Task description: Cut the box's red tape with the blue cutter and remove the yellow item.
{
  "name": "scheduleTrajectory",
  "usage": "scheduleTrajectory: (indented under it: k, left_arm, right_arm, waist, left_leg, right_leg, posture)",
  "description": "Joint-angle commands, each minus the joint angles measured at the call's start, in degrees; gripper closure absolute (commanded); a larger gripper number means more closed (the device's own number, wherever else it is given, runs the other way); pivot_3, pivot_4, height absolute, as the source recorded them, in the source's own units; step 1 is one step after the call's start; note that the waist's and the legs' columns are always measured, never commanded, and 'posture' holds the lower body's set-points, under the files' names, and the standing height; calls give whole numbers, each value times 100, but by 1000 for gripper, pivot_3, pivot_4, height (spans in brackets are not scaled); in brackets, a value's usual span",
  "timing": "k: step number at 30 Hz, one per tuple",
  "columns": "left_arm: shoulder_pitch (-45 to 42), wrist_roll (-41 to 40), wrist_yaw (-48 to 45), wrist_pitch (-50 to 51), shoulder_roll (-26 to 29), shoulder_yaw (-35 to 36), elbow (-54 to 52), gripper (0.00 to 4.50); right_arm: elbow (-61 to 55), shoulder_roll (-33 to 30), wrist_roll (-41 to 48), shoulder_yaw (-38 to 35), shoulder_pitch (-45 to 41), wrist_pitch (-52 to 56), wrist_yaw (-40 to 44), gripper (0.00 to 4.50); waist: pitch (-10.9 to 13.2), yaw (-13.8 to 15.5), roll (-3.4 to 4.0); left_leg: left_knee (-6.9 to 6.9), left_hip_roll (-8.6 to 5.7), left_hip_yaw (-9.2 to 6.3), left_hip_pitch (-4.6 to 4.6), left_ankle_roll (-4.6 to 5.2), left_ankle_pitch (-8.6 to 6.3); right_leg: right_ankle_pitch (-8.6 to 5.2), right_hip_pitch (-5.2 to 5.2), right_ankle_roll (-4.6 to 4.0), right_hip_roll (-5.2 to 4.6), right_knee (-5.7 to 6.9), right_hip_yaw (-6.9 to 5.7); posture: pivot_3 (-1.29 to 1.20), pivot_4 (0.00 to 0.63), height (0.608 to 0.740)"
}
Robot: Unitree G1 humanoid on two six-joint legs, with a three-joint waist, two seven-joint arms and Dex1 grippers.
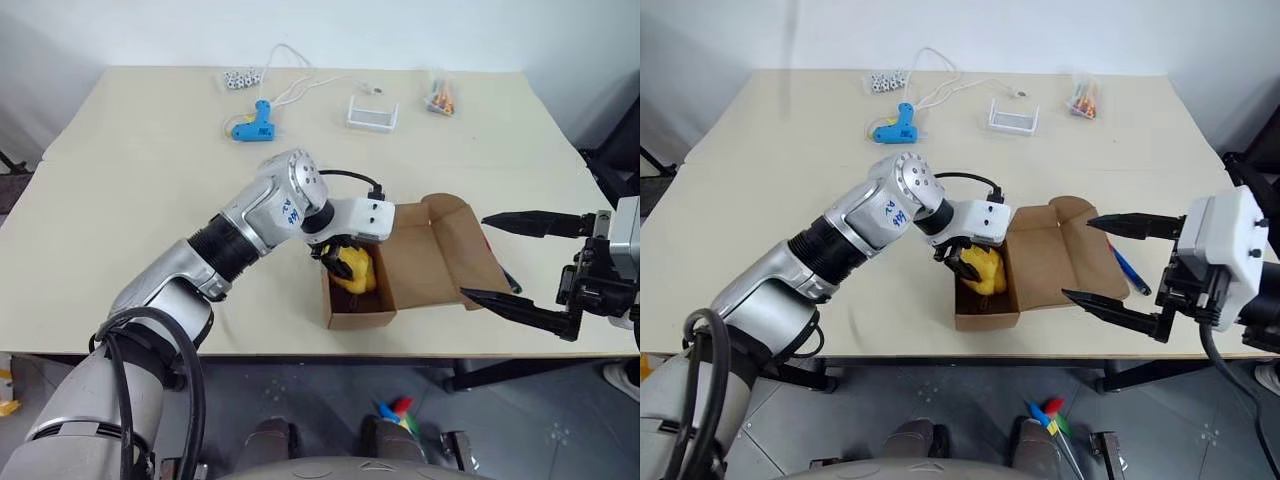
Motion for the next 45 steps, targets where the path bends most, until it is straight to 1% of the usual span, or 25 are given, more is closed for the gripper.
scheduleTrajectory:
  k: [1, 4, 6, 7, 8, 10, 12, 14, 15, 16, 18, 20, 21, 24, 28, 30, 31, 34, 37, 39, 40, 42, 43, 45]
  left_arm:
    - [-142, 100, 174, -206, -150, 359, 173, 2960]
    - [-122, -77, 316, -213, -288, 755, 311, 3784]
    - [-59, -459, 276, -14, -392, 1240, 364, 4295]
    - [-32, -709, 247, 190, -473, 1531, 374, 4414]
    - [-7, -1078, 190, 506, -537, 1933, 392, 4468]
    - [127, -1869, 263, 515, -592, 2992, 533, 4469]
    - [282, -2210, 458, 426, -479, 3646, 607, 4471]
    - [674, -2518, 818, 354, -150, 4418, 583, 4471]
    - [986, -2706, 1177, 370, 88, 4982, 545, 4471]
    - [1275, -2827, 1471, 434, 295, 5384, 484, 4471]
    - [2077, -2777, 1996, 154, 717, 5942, 187, 4471]
    - [2904, -2672, 2461, -247, 1025, 6372, -113, 4471]
    - [3245, -2677, 2654, -272, 1149, 6530, -212, 4471]
    - [4003, -2493, 3123, -632, 1394, 6746, -195, 4471]
    - [4448, -2408, 3498, -974, 1558, 6851, 115, 4471]
    - [4632, -2464, 3495, -973, 1635, 6865, 107, 3755]
    - [4726, -2491, 3439, -956, 1669, 6842, 46, 3506]
    - [4974, -2596, 3306, -833, 1825, 6815, -349, 2530]
    - [5249, -2777, 2932, -558, 2160, 6845, -765, 1708]
    - [5490, -2792, 2664, -634, 2509, 6970, -933, 1205]
    - [5722, -2807, 2381, -718, 2798, 7115, -962, 1027]
    - [6507, -2670, 1630, -1381, 3493, 7566, -612, 1027]
    - [6827, -2599, 1392, -1707, 3712, 7738, -404, 1027]
    - [7324, -2509, 1092, -2310, 3966, 7930, -112, 1027]
  right_arm:
    - [-119, -16, 84, -190, -12, -50, -61, 0]
    - [-101, 0, 101, -197, -13, -41, -106, 0]
    - [-87, 39, 148, -179, -34, -28, -181, 0]
    - [-77, 61, 185, -178, -40, -22, -217, 0]
    - [-65, 81, 224, -162, -53, -17, -259, 0]
    - [-55, 143, 322, -77, -88, -11, -355, 0]
    - [-70, 190, 406, 19, -107, -16, -421, 0]
    - [-148, 321, 594, 253, -193, -39, -526, 0]
    - [-192, 441, 656, 478, -291, -87, -600, 0]
    - [-215, 552, 692, 680, -402, -142, -659, 0]
    - [-185, 871, 503, 1152, -682, -381, -739, 0]
    - [-57, 1232, 102, 1639, -939, -760, -688, 0]
    - [37, 1372, -103, 1846, -1032, -940, -631, 0]
    - [363, 1748, -505, 2271, -1280, -1428, -438, 0]
    - [817, 2049, -793, 2497, -1533, -1864, -206, 0]
    - [1018, 2067, -842, 2520, -1613, -1958, -80, 0]
    - [1100, 2064, -849, 2514, -1633, -1994, -20, 0]
    - [1358, 1998, -792, 2383, -1649, -2025, 131, 0]
    - [1514, 1763, -784, 2243, -1502, -2058, 518, 0]
    - [1592, 1619, -747, 2097, -1391, -2038, 680, 0]
    - [1628, 1522, -707, 1983, -1306, -1995, 761, 0]
    - [1762, 1299, -762, 1706, -1060, -2048, 997, 0]
    - [1804, 1219, -812, 1604, -943, -2108, 1112, 0]
    - [1879, 1090, -925, 1467, -723, -2256, 1312, 0]
  waist:
    - [0, 18, 0]
    - [0, 18, 0]
    - [1, 14, -1]
    - [1, 10, -1]
    - [1, 9, -1]
    - [1, -4, -1]
    - [1, -19, -1]
    - [0, -93, 0]
    - [-2, -158, 4]
    - [-2, -242, 4]
    - [-2, -335, 3]
    - [2, -373, -4]
    - [5, -356, -10]
    - [5, -206, -39]
    - [4, -82, -42]
    - [4, -72, -42]
    - [4, -107, -42]
    - [3, -167, -42]
    - [4, -196, -42]
    - [4, -223, -42]
    - [4, -244, -42]
    - [4, -315, -42]
    - [4, -347, -42]
    - [6, -359, -37]
  left_leg:
    - [2, 0, -1, -1, 1, 0]
    - [12, 0, -2, -4, 6, -3]
    - [14, 0, -4, -6, 6, -3]
    - [14, 0, -5, -7, 6, -3]
    - [14, 0, -5, -7, 6, -3]
    - [17, 1, -8, -7, 6, -3]
    - [23, 6, -28, -7, 6, -4]
    - [21, 5, -51, 4, 5, -4]
    - [21, 5, -54, 6, 4, -4]
    - [20, 6, -56, 14, 3, -3]
    - [1, 11, -54, 35, -6, -1]
    - [-21, 13, -48, 62, -14, 2]
    - [-38, 10, -48, 79, -17, 1]
    - [-36, 4, -59, 72, -17, 0]
    - [-30, -11, -67, 69, -12, -3]
    - [-30, -14, -71, 71, -12, -3]
    - [-30, -12, -82, 74, -12, -3]
    - [-47, -9, -79, 88, -17, -3]
    - [-55, -5, -74, 91, -21, -2]
    - [-57, -3, -73, 91, -22, -2]
    - [-58, -3, -73, 91, -23, -3]
    - [-64, -1, -64, 91, -25, -6]
    - [-69, 7, -48, 89, -29, -11]
    - [-80, 16, -19, 101, -32, -20]
  right_leg:
    - [0, 1, 0, 0, 0, 0]
    - [0, 1, 0, 0, 1, 0]
    - [0, 1, 0, 0, 4, -2]
    - [0, 0, 0, -1, 5, -2]
    - [0, 0, 0, 0, 6, -1]
    - [0, 1, 1, -1, 9, -3]
    - [0, 0, 1, 0, 18, -5]
    - [0, 1, 1, 0, 27, -4]
    - [0, 2, 1, 0, 33, -4]
    - [0, 3, 1, 0, 43, -4]
    - [0, 3, 0, 0, 59, 1]
    - [1, 6, 0, 0, 70, 3]
    - [1, 15, 0, -2, 71, 4]
    - [1, 20, 1, -4, 62, 1]
    - [4, 36, 4, -10, 52, 6]
    - [4, 51, 4, -11, 47, 3]
    - [3, 52, 4, -11, 47, 3]
    - [3, 52, 4, -9, 48, -1]
    - [3, 50, 3, -6, 47, -3]
    - [3, 47, 2, -5, 48, -3]
    - [3, 47, 2, -5, 47, -3]
    - [2, 39, 2, -5, 45, -1]
    - [1, 24, -1, -4, 44, -5]
    - [-1, 13, -5, -3, 46, -10]
  posture:
    - [0, 150, 740]
    - [0, 150, 740]
    - [0, 150, 740]
    - [0, 150, 740]
    - [0, 150, 740]
    - [0, 150, 740]
    - [0, 150, 740]
    - [0, 150, 740]
    - [0, 150, 740]
    - [0, 150, 740]
    - [0, 150, 740]
    - [0, 150, 740]
    - [0, 150, 740]
    - [0, 150, 740]
    - [0, 150, 740]
    - [0, 150, 740]
    - [0, 150, 740]
    - [0, 150, 740]
    - [0, 150, 740]
    - [0, 150, 740]
    - [0, 150, 740]
    - [0, 150, 740]
    - [0, 150, 740]
    - [0, 150, 740]
